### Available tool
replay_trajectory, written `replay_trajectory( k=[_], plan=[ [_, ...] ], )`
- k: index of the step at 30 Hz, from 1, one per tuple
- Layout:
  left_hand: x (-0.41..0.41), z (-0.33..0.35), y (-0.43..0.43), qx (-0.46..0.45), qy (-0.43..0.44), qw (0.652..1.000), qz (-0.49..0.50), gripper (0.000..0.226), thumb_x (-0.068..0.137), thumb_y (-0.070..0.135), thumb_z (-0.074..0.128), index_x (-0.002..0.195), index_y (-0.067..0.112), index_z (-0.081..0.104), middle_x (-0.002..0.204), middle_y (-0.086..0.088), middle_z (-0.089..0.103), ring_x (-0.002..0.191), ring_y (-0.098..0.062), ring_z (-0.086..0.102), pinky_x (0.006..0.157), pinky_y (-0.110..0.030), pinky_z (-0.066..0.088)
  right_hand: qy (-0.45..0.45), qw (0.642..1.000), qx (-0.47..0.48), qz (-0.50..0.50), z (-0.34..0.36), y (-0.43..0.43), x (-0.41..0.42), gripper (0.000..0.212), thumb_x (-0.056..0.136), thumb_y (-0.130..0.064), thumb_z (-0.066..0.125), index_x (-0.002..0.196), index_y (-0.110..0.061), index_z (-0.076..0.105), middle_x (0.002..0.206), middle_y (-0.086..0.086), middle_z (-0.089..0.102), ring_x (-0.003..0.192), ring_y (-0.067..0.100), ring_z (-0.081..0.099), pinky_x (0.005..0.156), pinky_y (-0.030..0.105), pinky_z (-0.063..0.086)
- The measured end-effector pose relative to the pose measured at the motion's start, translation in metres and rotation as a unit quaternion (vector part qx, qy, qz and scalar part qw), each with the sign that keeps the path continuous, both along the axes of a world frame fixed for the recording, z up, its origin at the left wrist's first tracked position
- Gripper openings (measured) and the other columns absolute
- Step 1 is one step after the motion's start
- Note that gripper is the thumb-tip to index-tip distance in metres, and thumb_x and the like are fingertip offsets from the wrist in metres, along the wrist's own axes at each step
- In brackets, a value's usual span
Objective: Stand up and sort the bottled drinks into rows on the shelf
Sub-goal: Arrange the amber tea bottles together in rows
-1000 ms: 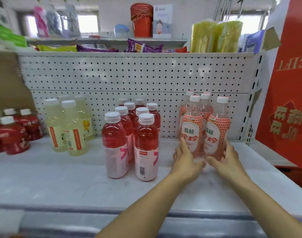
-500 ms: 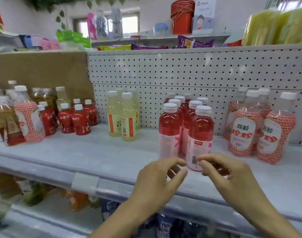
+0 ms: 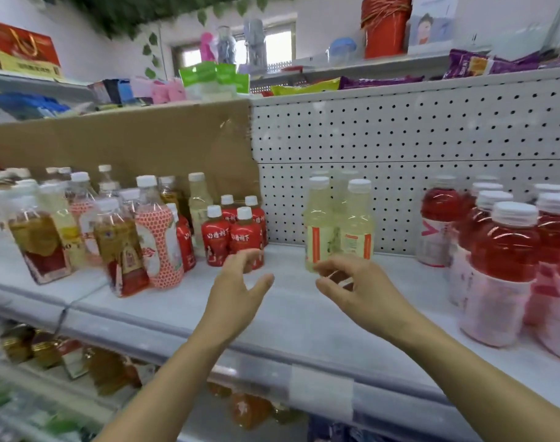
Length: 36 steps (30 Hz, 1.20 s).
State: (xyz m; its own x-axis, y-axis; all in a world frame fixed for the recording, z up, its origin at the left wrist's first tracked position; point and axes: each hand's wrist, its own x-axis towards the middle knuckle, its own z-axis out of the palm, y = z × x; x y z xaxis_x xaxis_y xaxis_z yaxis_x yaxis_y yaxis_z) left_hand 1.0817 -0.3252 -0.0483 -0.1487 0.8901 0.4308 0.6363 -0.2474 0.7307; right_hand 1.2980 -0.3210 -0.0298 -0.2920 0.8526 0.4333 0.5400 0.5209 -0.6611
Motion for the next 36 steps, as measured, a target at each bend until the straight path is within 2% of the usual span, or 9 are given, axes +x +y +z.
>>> replay_trajectory(
  k=[4, 8, 10, 16, 22, 25, 29, 32, 36],
  plan=[
    [-0.046, 0.001, 0.04, -0.009, -0.039, 0.999, 0.033, 0.07, 0.09, 0.031, 0.072, 0.148, 0.024, 0.034, 0.133, 0.012, 0.037, 0.119, -0.006, 0.042, 0.103, -0.028, 0.037, 0.004, 0.999, 0.004, -0.044, 0.001, 0.039, -0.038, 0.032, 0.092, -0.023, 0.065, 0.125, -0.022, 0.061, 0.111, -0.007, 0.062, 0.096, 0.008, 0.061, 0.084, 0.026, 0.052],
    [-0.078, -0.009, 0.089, -0.021, -0.104, 0.993, 0.06, 0.103, 0.073, 0.049, 0.08, 0.152, 0.032, 0.016, 0.151, -0.001, 0.035, 0.137, -0.021, 0.04, 0.113, -0.052, 0.037, -0.006, 0.996, -0.074, -0.053, 0.003, 0.067, -0.077, 0.058, 0.094, -0.026, 0.065, 0.145, -0.024, 0.038, 0.126, -0.001, 0.054, 0.095, 0.012, 0.062, 0.083, 0.032, 0.054],
    [-0.086, -0.016, 0.109, -0.045, -0.127, 0.988, 0.07, 0.108, 0.077, 0.041, 0.081, 0.155, 0.031, 0.007, 0.157, -0.006, 0.03, 0.144, -0.026, 0.033, 0.115, -0.056, 0.032, 0.029, 0.988, -0.145, -0.035, 0.001, 0.083, -0.101, 0.067, 0.096, -0.022, 0.06, 0.152, -0.025, 0.025, 0.142, 0.004, 0.045, 0.099, 0.019, 0.066, 0.091, 0.041, 0.055],
    [-0.094, -0.023, 0.142, -0.089, -0.14, 0.986, 0.02, 0.084, 0.088, 0.016, 0.07, 0.155, 0.025, 0.02, 0.148, -0.006, 0.046, 0.137, -0.026, 0.044, 0.113, -0.045, 0.037, 0.114, 0.976, -0.185, 0.029, -0.006, 0.124, -0.153, 0.055, 0.088, 0.009, 0.054, 0.134, -0.021, 0.047, 0.126, 0.004, 0.06, 0.107, 0.019, 0.06, 0.096, 0.033, 0.049],
    [-0.089, -0.009, 0.12, -0.097, -0.125, 0.987, -0.024, 0.062, 0.095, 0.016, 0.062, 0.149, 0.031, 0.035, 0.145, 0.003, 0.05, 0.133, -0.017, 0.048, 0.11, -0.039, 0.039, 0.153, 0.967, -0.195, 0.048, -0.01, 0.144, -0.168, 0.048, 0.09, 0.007, 0.053, 0.125, -0.027, 0.046, 0.112, -0.001, 0.061, 0.102, 0.015, 0.06, 0.079, 0.018, 0.048],
    [-0.091, 0.0, 0.077, -0.01, -0.079, 0.997, -0.015, 0.05, 0.097, 0.019, 0.06, 0.143, 0.03, 0.044, 0.134, 0.018, 0.051, 0.125, 0.0, 0.048, 0.105, -0.024, 0.041, 0.157, 0.981, -0.114, -0.008, -0.008, 0.15, -0.174, 0.049, 0.092, -0.002, 0.054, 0.136, -0.022, 0.045, 0.128, 0.007, 0.054, 0.099, 0.014, 0.061, 0.091, 0.035, 0.053],
    [-0.122, 0.003, 0.029, 0.241, 0.024, 0.963, 0.118, 0.027, 0.096, 0.015, 0.062, 0.122, 0.022, 0.06, 0.117, 0.014, 0.055, 0.114, -0.003, 0.052, 0.098, -0.022, 0.047, 0.167, 0.985, -0.023, 0.036, 0.009, 0.14, -0.204, 0.044, 0.096, -0.022, 0.058, 0.138, -0.019, 0.043, 0.129, 0.001, 0.051, 0.105, 0.01, 0.057, 0.081, 0.023, 0.05],
    [-0.162, 0.006, 0.024, 0.311, -0.004, 0.917, 0.247, 0.043, 0.089, 0.017, 0.067, 0.128, 0.02, 0.049, 0.129, 0.008, 0.041, 0.126, -0.014, 0.041, 0.109, -0.032, 0.038, 0.163, 0.977, -0.044, 0.128, 0.024, 0.124, -0.24, 0.053, 0.096, -0.033, 0.061, 0.143, -0.02, 0.04, 0.127, -0.003, 0.052, 0.11, 0.007, 0.054, 0.081, 0.018, 0.05],
    [-0.214, 0.011, 0.038, 0.156, -0.092, 0.945, 0.272, 0.084, 0.083, 0.03, 0.079, 0.148, 0.027, 0.025, 0.145, 0.007, 0.031, 0.136, -0.015, 0.035, 0.113, -0.042, 0.038, 0.162, 0.965, -0.072, 0.196, 0.032, 0.115, -0.285, 0.073, 0.089, -0.043, 0.068, 0.148, -0.023, 0.031, 0.131, -0.005, 0.051, 0.114, 0.008, 0.055, 0.088, 0.023, 0.05]
  ],
)
